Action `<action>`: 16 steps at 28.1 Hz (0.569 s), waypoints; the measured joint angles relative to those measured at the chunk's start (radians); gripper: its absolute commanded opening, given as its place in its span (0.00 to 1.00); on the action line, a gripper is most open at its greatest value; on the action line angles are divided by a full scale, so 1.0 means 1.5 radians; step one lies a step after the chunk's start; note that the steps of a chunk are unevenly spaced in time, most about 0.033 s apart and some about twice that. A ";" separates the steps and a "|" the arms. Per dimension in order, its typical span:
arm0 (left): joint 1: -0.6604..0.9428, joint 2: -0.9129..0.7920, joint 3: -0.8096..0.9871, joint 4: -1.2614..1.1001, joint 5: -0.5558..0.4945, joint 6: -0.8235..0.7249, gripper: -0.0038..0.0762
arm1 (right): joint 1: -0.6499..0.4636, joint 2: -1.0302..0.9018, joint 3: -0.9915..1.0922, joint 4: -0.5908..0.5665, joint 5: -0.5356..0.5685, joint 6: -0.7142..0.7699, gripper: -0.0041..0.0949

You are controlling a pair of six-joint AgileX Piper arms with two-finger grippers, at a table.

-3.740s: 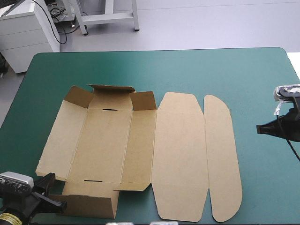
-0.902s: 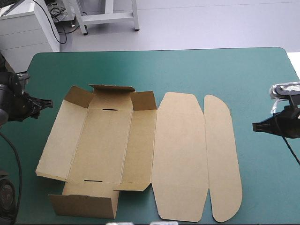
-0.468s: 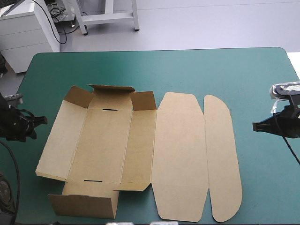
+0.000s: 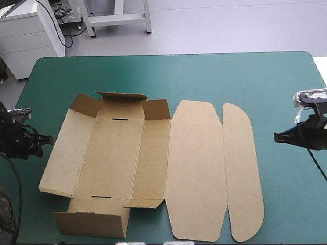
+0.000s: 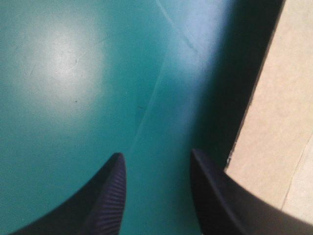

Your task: Fold the box

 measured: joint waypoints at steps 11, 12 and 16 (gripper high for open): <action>0.000 0.000 0.001 -0.055 0.004 0.023 0.61 | 0.000 0.000 0.000 0.004 0.005 -0.004 0.02; 0.000 0.000 0.001 -0.066 0.004 0.031 0.59 | 0.000 0.000 0.000 0.004 0.005 -0.004 0.02; 0.000 0.010 0.001 -0.124 0.001 0.069 0.50 | 0.000 0.000 0.000 0.004 0.005 -0.006 0.02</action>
